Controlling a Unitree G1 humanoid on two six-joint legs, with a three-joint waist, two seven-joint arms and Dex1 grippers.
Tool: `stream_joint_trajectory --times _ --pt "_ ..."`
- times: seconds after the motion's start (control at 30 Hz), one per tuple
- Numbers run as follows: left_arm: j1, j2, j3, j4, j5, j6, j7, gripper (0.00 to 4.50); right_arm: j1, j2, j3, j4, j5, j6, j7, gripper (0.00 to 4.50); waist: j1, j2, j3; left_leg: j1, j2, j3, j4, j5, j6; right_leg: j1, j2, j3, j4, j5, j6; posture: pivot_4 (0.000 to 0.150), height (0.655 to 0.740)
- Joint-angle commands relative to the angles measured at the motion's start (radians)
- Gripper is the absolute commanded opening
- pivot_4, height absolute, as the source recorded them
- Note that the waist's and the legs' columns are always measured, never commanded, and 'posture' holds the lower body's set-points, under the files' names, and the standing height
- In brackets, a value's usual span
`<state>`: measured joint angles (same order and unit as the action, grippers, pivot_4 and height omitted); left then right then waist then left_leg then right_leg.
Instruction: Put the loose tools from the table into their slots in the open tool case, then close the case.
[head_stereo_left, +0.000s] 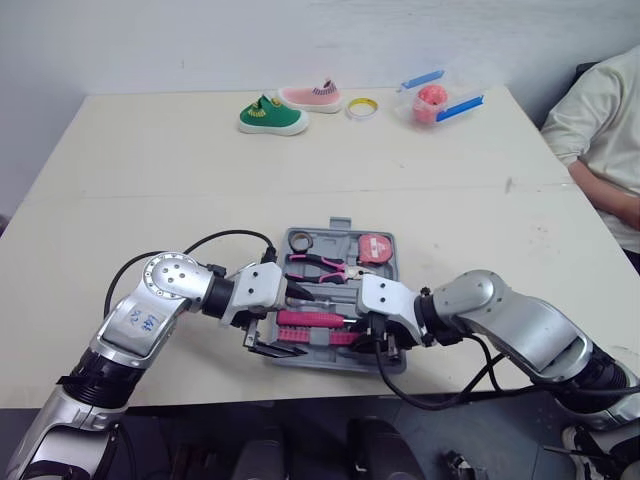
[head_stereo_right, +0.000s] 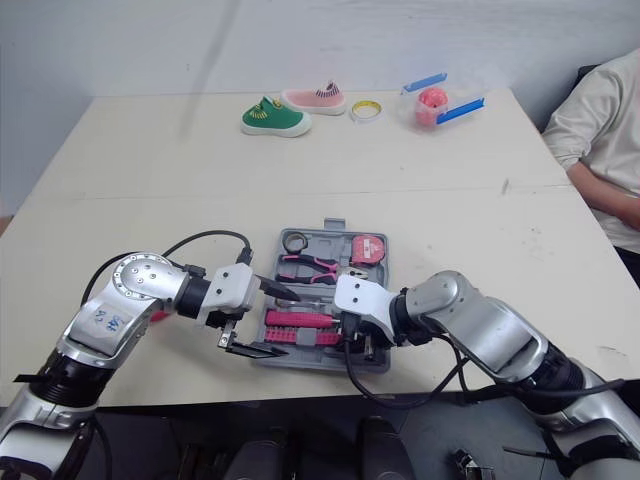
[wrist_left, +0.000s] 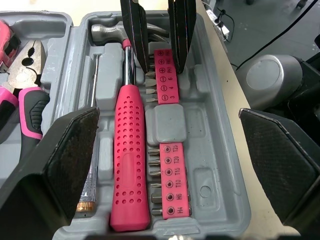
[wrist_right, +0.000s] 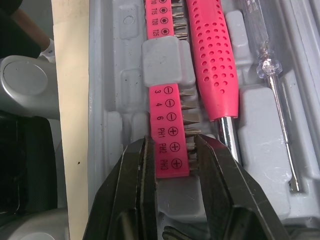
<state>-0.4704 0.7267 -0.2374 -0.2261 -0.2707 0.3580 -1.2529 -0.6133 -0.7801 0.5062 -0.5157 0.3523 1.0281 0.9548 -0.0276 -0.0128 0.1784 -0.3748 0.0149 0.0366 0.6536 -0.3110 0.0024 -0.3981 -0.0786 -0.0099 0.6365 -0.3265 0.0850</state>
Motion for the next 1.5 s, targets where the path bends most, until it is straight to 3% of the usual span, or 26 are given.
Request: stream_joint_trajectory --times 0.03,0.27,0.37,0.53,0.63,0.83,1.0,1.2,1.3,1.5 --pt "-0.005 0.001 0.006 -0.02 -0.006 -0.01 0.002 4.5 -0.007 0.002 0.008 -0.019 -0.003 0.001 0.002 0.8 0.0 0.0 0.0 0.0 0.0 0.0 0.0 0.0 0.0 0.0 0.0 0.0 0.0 0.0 0.0 0.15 0.74" --pt "-0.002 0.002 0.008 -0.023 -0.008 -0.008 0.008 4.5 0.065 0.006 -0.212 -0.046 0.126 -0.04 0.022 4.01 0.003 0.0 0.0 0.0 0.0 0.0 0.0 0.0 0.0 0.0 0.0 0.0 0.0 0.0 0.0 0.15 0.74" --pt "-0.003 0.0 0.007 -0.028 -0.01 -0.002 0.011 4.5 0.188 0.008 -0.297 -0.038 0.117 -0.253 0.058 4.01 0.01 0.0 0.0 0.0 0.0 0.0 0.0 0.0 0.0 0.001 0.0 -0.001 -0.001 0.0 0.0 0.15 0.74" --pt "-0.009 -0.002 0.004 -0.023 -0.011 -0.002 0.005 4.5 0.304 0.074 -0.368 0.016 0.137 -0.411 0.069 4.01 0.013 0.0 0.0 0.0 0.0 0.001 0.001 0.0 0.0 0.001 0.0 0.0 0.0 0.0 0.0 0.15 0.74" --pt "-0.018 -0.011 -0.005 -0.026 -0.01 0.002 0.005 4.5 0.338 0.109 -0.364 0.036 0.144 -0.461 0.068 3.16 0.012 0.0 0.0 0.001 0.0 0.0 0.002 0.0 0.0 0.001 0.001 0.0 0.0 0.0 0.0 0.15 0.74" --pt "-0.031 -0.015 -0.007 -0.034 -0.014 0.014 0.004 4.5 0.381 0.132 -0.323 0.089 0.083 -0.545 0.061 0.03 0.016 0.0 0.0 0.001 0.0 0.0 0.002 0.0 0.0 0.001 0.001 0.0 0.001 0.0 0.0 0.15 0.74" --pt "-0.037 -0.01 -0.003 -0.029 -0.013 0.013 -0.001 4.5 0.404 0.126 -0.288 0.117 0.046 -0.559 0.066 0.03 0.021 0.0 0.0 0.001 0.0 0.001 0.002 0.0 0.0 0.001 0.001 0.0 0.001 0.0 0.0 0.15 0.74" --pt "-0.047 -0.013 -0.003 -0.022 -0.011 0.016 0.004 4.5 0.387 0.048 -0.132 0.219 -0.168 -0.467 -0.005 0.03 0.024 -0.002 -0.001 0.002 0.0 0.001 0.003 0.0 0.0 0.002 0.001 0.0 0.0 0.0 0.0 0.15 0.74" --pt "-0.045 -0.016 -0.004 -0.021 -0.01 0.018 0.01 4.5 0.411 0.059 -0.133 0.176 -0.134 -0.436 -0.015 0.03 0.024 -0.005 -0.004 0.006 0.0 0.0 0.003 -0.001 0.0 0.006 0.001 0.0 -0.002 0.0 0.0 0.15 0.74" --pt "-0.026 -0.014 0.019 -0.01 -0.016 0.028 0.031 4.5 0.428 0.124 -0.277 0.062 -0.003 -0.466 -0.049 0.03 0.023 -0.007 -0.006 0.006 0.0 0.0 0.003 -0.001 0.0 0.006 0.0 0.0 -0.002 0.0 0.0 0.15 0.74"
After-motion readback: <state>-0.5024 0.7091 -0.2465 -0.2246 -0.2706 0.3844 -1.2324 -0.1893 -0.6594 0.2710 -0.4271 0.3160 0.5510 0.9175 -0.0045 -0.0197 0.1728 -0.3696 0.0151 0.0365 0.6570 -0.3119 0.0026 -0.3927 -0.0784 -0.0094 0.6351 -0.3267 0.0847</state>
